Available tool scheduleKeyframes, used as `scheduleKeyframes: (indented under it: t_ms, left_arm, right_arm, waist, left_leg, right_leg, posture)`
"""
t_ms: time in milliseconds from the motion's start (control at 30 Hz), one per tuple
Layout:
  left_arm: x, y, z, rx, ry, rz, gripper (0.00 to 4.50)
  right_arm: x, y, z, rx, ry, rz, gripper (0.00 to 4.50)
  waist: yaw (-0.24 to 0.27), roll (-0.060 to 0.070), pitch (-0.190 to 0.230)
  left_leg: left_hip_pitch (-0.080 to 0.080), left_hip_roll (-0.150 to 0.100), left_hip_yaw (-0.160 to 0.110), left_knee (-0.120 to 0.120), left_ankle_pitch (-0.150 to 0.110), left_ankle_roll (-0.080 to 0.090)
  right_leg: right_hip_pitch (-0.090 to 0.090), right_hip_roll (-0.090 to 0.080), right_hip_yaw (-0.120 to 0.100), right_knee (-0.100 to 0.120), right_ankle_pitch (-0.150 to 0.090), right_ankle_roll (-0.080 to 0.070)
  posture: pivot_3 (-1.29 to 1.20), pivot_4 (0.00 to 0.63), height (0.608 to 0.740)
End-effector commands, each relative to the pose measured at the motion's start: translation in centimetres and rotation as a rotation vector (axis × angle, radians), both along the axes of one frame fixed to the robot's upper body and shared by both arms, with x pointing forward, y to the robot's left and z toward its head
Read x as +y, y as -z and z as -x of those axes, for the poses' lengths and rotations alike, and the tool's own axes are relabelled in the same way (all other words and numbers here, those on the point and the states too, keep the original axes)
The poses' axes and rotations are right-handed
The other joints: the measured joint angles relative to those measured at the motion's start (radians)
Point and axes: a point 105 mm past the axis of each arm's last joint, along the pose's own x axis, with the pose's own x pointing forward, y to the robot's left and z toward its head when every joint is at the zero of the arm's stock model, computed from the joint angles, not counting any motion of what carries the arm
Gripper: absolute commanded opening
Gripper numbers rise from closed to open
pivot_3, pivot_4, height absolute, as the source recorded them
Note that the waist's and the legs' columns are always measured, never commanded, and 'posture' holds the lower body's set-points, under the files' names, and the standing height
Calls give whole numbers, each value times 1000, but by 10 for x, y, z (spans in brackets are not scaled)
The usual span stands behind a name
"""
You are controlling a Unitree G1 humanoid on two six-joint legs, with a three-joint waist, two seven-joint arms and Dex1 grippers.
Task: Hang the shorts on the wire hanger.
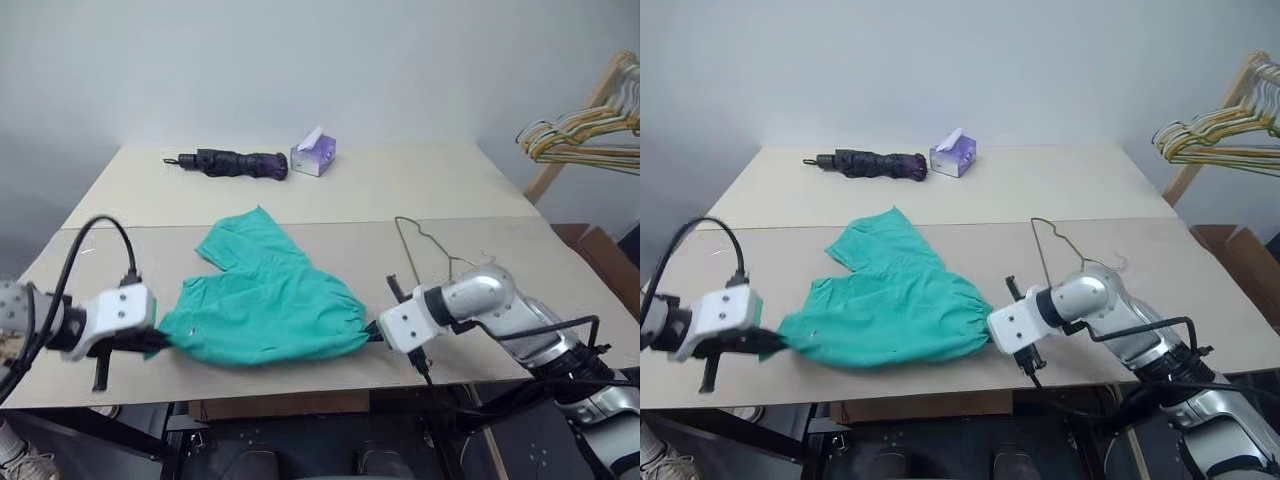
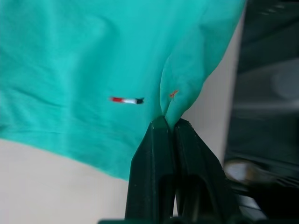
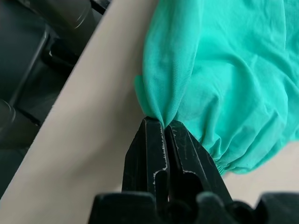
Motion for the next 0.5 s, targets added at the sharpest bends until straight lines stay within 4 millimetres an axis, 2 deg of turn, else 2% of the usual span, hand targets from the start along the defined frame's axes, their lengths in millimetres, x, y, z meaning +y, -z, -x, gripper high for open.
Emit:
scheduleKeyframes:
  t_ms: [33, 100, 133, 167, 233, 300, 333, 367, 433, 500]
  left_arm:
    - [-8, -37, -59, -309, -123, 62, 44]
    - [-9, -81, -107, -581, -284, 137, 44]
    - [-7, -111, -127, -751, -371, 186, 44]
    - [-4, -142, -141, -908, -461, 242, 44]
    - [6, -197, -147, -1145, -602, 401, 44]
    - [10, -238, -137, -1302, -643, 599, 44]
    - [10, -257, -127, -1348, -623, 734, 44]
    - [9, -267, -120, -1372, -602, 819, 44]
    - [7, -278, -105, -1429, -524, 854, 44]
    - [2, -276, -95, -1451, -422, 794, 44]
  right_arm:
    - [1, -51, -54, -83, 264, -135, 0]
    - [1, -87, -101, -224, 477, -258, 0]
    - [-2, -112, -125, -328, 604, -350, 0]
    - [-7, -136, -145, -454, 710, -426, 0]
    - [-23, -181, -167, -744, 857, -529, 0]
    - [-34, -218, -170, -964, 922, -622, 0]
    - [-38, -236, -165, -1046, 935, -687, 0]
    - [-40, -245, -161, -1094, 939, -730, 0]
    - [-45, -259, -152, -1186, 921, -800, 0]
    - [-47, -262, -142, -1280, 880, -816, 0]
  waist:
    - [8, 0, 0]
    - [15, -1, 0]
    - [16, -2, -1]
    - [18, -3, -2]
    - [22, -5, -2]
    - [23, -5, -3]
    - [25, -5, -3]
    - [24, -5, -3]
    - [18, -5, -3]
    - [12, -5, -3]
  left_leg:
    - [1, 0, 0, 0, 0, 0]
    - [1, 0, -1, 0, 0, -1]
    - [0, 0, -1, 0, 1, -1]
    - [-4, 0, -2, 0, 1, -1]
    - [-7, -1, -2, 1, 1, -1]
    - [-19, -2, -2, 1, 2, -4]
    - [-24, -2, -2, 1, 4, -7]
    - [-28, -2, -2, 0, 8, -14]
    - [-34, -2, -1, -1, 8, -15]
    - [-34, -3, -1, -2, 8, -14]
  right_leg:
    - [1, 0, 0, 0, 1, -1]
    - [1, 2, 0, 1, 1, -1]
    - [0, 2, 0, 1, 2, -2]
    - [-3, 2, 0, 1, 2, -1]
    - [-5, 1, 0, 1, 3, -1]
    - [-20, -1, 0, 7, 3, -2]
    - [-25, -1, 0, 8, 3, -1]
    - [-29, -2, 0, 8, 3, -1]
    - [-35, -2, 0, 8, 3, -1]
    - [-35, -3, 0, 8, 3, -1]
  posture:
    - [92, 0, 740]
    - [92, 0, 740]
    - [92, 0, 740]
    - [93, 0, 740]
    - [89, 0, 740]
    - [92, 0, 740]
    - [91, 0, 740]
    - [91, 0, 740]
    - [92, 0, 740]
    - [87, 0, 740]
